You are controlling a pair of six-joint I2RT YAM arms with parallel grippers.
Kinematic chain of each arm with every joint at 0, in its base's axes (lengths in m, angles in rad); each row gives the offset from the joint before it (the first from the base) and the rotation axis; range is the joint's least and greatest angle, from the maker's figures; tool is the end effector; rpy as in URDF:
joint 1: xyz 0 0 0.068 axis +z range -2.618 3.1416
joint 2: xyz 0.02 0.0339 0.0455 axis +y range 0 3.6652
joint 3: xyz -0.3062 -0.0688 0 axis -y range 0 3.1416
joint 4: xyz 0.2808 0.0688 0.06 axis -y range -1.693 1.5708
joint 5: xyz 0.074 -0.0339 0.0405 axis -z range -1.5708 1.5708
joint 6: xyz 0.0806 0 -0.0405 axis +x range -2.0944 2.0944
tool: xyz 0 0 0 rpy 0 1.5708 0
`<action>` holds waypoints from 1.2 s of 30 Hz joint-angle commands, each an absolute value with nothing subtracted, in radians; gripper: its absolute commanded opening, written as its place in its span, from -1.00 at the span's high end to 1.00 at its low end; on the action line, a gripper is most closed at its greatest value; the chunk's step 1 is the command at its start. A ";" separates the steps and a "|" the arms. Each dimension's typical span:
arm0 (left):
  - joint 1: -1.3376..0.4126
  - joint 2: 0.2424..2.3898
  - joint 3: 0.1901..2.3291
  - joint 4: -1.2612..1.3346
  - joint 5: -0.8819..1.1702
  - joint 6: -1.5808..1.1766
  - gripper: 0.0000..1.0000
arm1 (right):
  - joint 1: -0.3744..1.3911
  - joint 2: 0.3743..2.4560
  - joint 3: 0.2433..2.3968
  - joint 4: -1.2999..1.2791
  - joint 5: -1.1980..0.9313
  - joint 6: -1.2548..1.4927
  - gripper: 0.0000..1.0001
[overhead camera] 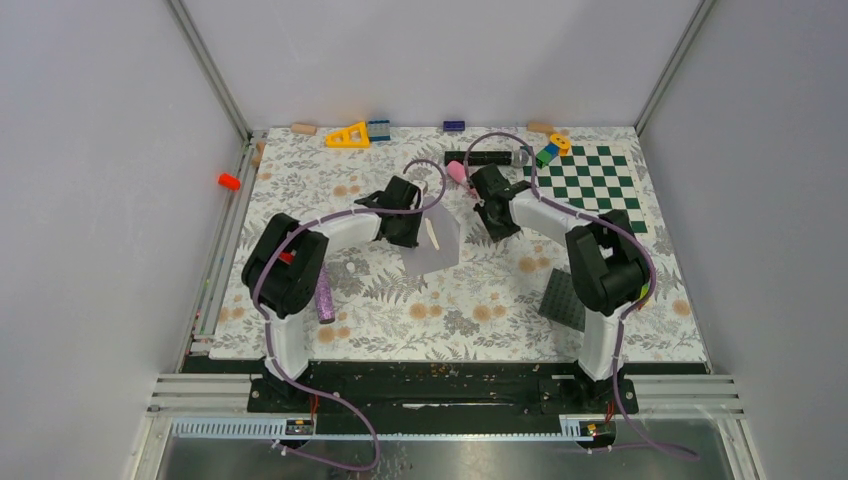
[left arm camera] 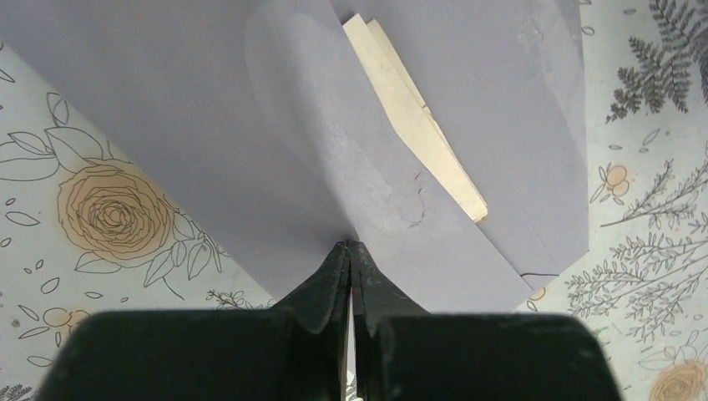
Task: Place the letter into the envelope and seal it
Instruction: Place the solid glue at the center of the board.
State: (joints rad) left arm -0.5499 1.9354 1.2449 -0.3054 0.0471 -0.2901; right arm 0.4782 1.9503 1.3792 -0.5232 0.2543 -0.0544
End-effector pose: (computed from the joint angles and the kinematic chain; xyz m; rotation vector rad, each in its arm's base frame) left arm 0.3969 -0.2478 0.1373 0.3562 2.5865 -0.3709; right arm 0.4282 0.1991 0.1615 -0.6105 2.5471 -0.1935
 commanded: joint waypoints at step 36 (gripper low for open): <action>-0.500 1.857 1.144 -0.300 0.149 -0.256 1.00 | 0.700 1.935 1.186 -0.268 0.661 -0.343 0.52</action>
State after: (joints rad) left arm -0.5053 1.8835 1.1675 -0.2817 0.1539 -0.2588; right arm 0.6895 1.9030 1.1183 -0.1852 0.6853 -0.3672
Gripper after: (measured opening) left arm 0.005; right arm 0.310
